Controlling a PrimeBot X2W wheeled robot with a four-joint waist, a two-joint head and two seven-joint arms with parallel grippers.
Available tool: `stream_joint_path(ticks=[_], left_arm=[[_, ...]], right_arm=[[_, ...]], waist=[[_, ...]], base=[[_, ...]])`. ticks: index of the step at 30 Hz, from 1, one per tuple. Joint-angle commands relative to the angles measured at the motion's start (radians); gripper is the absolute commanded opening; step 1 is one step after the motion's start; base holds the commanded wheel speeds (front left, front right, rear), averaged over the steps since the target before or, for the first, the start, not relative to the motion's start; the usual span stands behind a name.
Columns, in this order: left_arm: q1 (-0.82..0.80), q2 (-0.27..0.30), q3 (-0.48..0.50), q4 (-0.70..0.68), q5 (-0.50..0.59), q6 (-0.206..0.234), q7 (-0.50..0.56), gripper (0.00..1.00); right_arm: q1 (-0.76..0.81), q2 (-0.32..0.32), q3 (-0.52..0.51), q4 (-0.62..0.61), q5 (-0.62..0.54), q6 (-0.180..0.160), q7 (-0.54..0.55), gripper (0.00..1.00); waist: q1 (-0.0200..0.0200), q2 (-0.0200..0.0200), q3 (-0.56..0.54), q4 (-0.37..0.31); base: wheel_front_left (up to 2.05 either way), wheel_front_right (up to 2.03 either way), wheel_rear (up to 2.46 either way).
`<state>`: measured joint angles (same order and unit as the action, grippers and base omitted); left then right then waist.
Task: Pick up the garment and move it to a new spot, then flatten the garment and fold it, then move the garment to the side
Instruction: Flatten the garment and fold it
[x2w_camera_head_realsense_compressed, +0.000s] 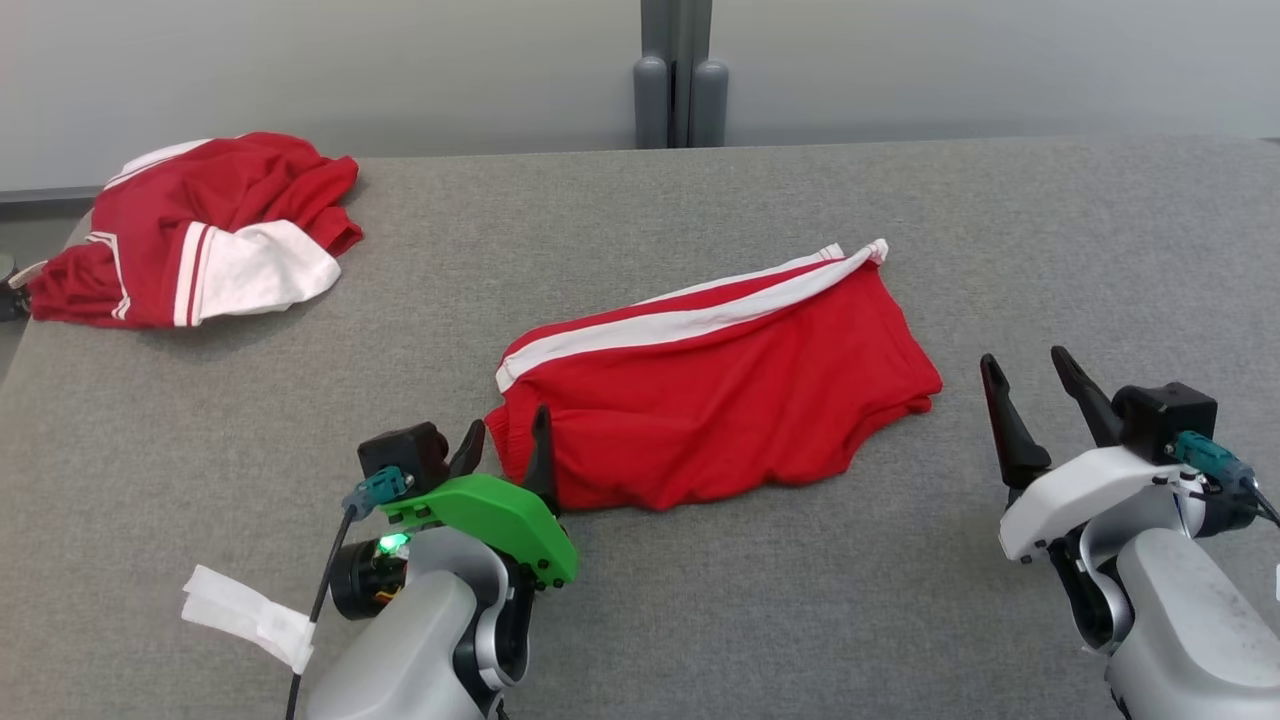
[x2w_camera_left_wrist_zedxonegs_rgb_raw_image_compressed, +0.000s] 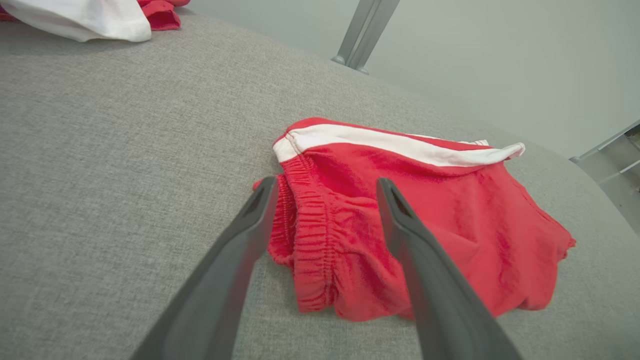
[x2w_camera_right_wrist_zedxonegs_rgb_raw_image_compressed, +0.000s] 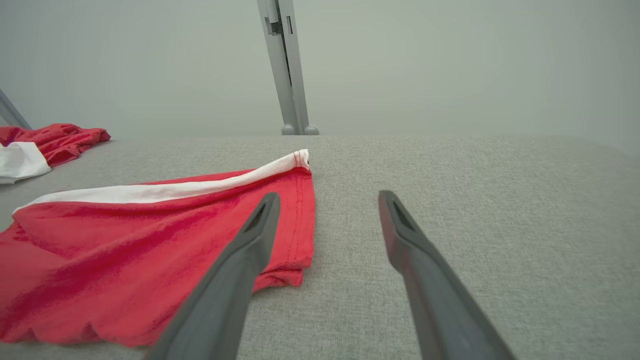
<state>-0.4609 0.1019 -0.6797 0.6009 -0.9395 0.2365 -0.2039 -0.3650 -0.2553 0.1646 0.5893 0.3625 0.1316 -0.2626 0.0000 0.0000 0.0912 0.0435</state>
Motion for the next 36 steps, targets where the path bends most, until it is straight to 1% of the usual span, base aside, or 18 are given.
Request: stream_joint_path(ticks=[1, 5, 9, 12, 17, 23, 28, 32, 33, 34, 35, 36], left_arm=[[0.013, 0.009, 0.003, -0.006, 0.003, 0.005, -0.010, 1.00], [0.026, 0.024, 0.003, -0.030, 0.031, 0.013, -0.033, 1.00], [0.043, 0.043, 0.012, -0.083, 0.067, 0.026, -0.052, 1.00], [0.059, 0.058, 0.023, -0.134, 0.100, 0.037, -0.058, 1.00], [0.089, 0.075, 0.024, -0.215, 0.165, 0.045, -0.061, 1.00], [0.130, 0.081, 0.068, -0.295, 0.219, 0.055, -0.060, 1.00], [0.164, 0.073, 0.109, -0.330, 0.250, 0.053, -0.060, 1.00], [0.189, 0.080, 0.129, -0.344, 0.272, 0.042, -0.060, 1.00], [0.194, 0.082, 0.134, -0.346, 0.277, 0.039, -0.060, 1.00], [0.200, 0.086, 0.141, -0.351, 0.285, 0.038, -0.060, 1.00], [0.205, 0.089, 0.146, -0.354, 0.291, 0.038, -0.060, 1.00], [0.213, 0.091, 0.151, -0.356, 0.296, 0.038, -0.060, 1.00]], right_arm=[[0.023, 0.006, -0.007, -0.005, -0.008, -0.002, -0.003, 1.00], [0.030, 0.021, -0.021, 0.037, -0.021, -0.002, -0.002, 1.00], [-0.035, 0.040, -0.032, 0.114, -0.037, -0.002, 0.027, 1.00], [-0.088, 0.043, -0.045, 0.185, -0.043, -0.002, 0.057, 1.00], [-0.196, 0.027, -0.082, 0.336, -0.056, -0.002, 0.122, 1.00], [-0.276, 0.016, -0.085, 0.478, -0.043, -0.002, 0.193, 1.00], [-0.298, 0.014, -0.065, 0.557, -0.023, -0.002, 0.236, 1.00], [-0.289, 0.031, -0.047, 0.594, 0.000, -0.001, 0.252, 1.00], [-0.288, 0.034, -0.041, 0.598, 0.004, -0.001, 0.251, 0.89], [-0.286, 0.040, -0.033, 0.603, 0.008, -0.001, 0.248, 0.44], [-0.284, 0.045, -0.026, 0.606, 0.013, -0.001, 0.250, 0.35], [-0.280, 0.049, -0.018, 0.608, 0.018, -0.001, 0.252, 0.00]], waist=[[0.0000, 0.0000, -0.011, -0.019], [0.0000, 0.0000, -0.010, -0.022], [0.0000, 0.0000, 0.002, 0.000], [0.0000, 0.0000, 0.014, 0.034], [0.0000, 0.0000, 0.040, 0.120], [0.0000, 0.0000, 0.063, 0.201], [0.0000, 0.0000, 0.065, 0.236], [0.0000, 0.0000, 0.061, 0.242], [0.0000, 0.0000, 0.059, 0.241], [0.0000, 0.0000, 0.057, 0.239], [0.0000, 0.0000, 0.055, 0.235], [0.0000, 0.0000, 0.052, 0.230]], base=[[0.00, 0.00, 0.00], [0.00, 0.00, 0.00], [0.00, 0.00, 0.00], [0.00, 0.00, 0.00], [0.00, 0.00, 0.00], [0.00, 0.00, 0.00], [0.00, 0.00, 0.00], [0.00, 0.00, 0.00], [0.00, 0.00, 0.00], [0.00, 0.00, 0.00], [0.00, 0.00, 0.00], [0.00, 0.00, 0.00]])
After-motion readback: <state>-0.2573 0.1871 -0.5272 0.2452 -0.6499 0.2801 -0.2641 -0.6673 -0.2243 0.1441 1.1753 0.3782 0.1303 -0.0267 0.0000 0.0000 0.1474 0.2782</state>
